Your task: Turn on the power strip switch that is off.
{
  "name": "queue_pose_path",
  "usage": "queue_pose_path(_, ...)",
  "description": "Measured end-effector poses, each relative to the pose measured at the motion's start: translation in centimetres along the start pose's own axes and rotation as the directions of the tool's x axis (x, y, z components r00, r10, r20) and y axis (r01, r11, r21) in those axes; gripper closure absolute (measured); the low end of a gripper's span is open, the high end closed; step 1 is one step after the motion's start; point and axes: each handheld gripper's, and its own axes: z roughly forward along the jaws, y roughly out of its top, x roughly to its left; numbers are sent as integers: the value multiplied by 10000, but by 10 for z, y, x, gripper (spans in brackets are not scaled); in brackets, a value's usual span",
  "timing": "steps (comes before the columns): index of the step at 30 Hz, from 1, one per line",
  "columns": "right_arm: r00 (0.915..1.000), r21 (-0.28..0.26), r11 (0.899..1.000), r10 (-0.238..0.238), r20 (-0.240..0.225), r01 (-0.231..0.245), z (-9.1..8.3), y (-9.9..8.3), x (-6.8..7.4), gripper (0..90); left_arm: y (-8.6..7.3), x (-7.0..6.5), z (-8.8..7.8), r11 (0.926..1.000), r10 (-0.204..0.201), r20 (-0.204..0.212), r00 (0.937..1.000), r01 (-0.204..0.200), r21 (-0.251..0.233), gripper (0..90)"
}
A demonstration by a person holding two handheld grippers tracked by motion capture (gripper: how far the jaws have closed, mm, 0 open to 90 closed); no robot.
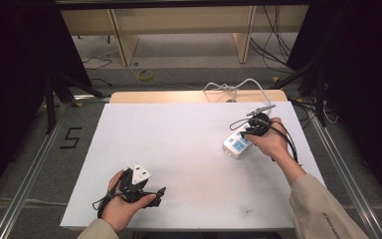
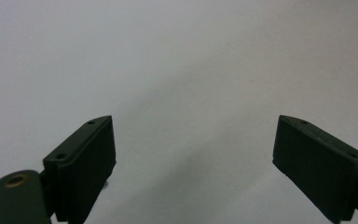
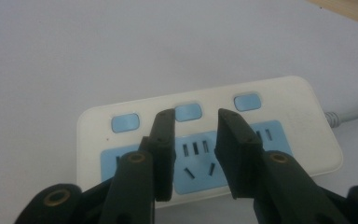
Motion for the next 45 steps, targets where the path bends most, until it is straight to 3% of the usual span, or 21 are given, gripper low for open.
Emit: queue_pose_path(45, 9995, -786, 9969, 33, -309, -57, -44, -29, 6, 615, -1, 0, 0, 10000, -22, -53, 10000, 23, 54, 127)
